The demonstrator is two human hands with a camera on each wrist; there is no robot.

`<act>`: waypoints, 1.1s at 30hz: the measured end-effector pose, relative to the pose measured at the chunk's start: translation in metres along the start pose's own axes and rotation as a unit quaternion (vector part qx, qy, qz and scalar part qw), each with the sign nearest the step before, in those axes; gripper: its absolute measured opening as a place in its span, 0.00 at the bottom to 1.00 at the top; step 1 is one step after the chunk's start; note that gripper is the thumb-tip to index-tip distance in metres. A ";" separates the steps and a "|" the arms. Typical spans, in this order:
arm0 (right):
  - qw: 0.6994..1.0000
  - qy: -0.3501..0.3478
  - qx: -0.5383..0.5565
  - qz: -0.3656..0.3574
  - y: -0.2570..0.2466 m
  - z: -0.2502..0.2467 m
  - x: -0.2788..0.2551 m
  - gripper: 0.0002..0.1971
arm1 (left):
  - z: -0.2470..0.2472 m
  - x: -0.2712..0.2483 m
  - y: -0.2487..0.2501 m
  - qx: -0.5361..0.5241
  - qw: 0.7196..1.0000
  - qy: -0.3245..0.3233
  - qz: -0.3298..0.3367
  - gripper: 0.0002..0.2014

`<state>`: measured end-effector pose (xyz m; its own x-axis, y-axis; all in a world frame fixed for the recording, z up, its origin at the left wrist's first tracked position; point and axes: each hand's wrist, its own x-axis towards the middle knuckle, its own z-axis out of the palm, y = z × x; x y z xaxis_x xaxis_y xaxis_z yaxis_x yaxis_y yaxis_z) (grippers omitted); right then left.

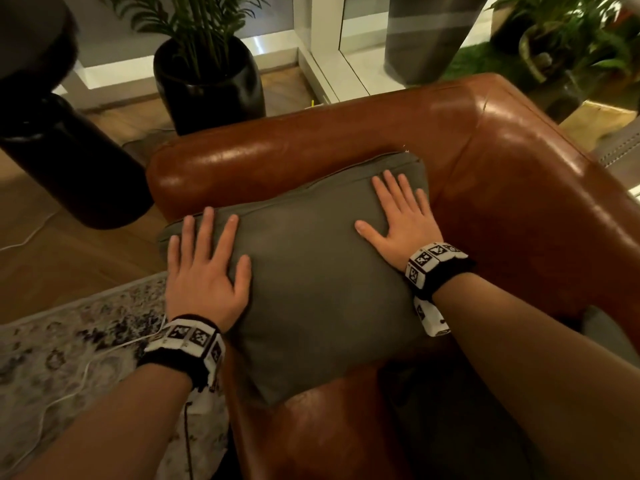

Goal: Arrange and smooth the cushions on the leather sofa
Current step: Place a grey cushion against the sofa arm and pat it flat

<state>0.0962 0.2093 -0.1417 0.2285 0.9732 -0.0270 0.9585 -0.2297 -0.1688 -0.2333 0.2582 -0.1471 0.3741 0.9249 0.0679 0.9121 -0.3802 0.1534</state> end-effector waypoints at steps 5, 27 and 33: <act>0.997 -0.009 0.031 0.069 0.027 -0.002 -0.024 0.40 | -0.003 -0.008 -0.017 0.010 1.000 -0.011 0.009 0.32; 0.996 0.045 -0.048 -0.063 -0.005 0.023 -0.067 0.40 | -0.001 -0.019 -0.019 0.055 0.996 -0.039 0.057 0.35; 0.997 0.044 -0.047 0.032 0.006 0.017 -0.083 0.42 | 0.003 -0.031 -0.011 0.032 0.999 0.011 0.011 0.34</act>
<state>0.0805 0.1273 -0.1570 0.2997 0.9526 0.0516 0.9523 -0.2955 -0.0756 -0.2542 0.2335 -0.1541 0.3913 0.9157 0.0915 0.9126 -0.3989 0.0893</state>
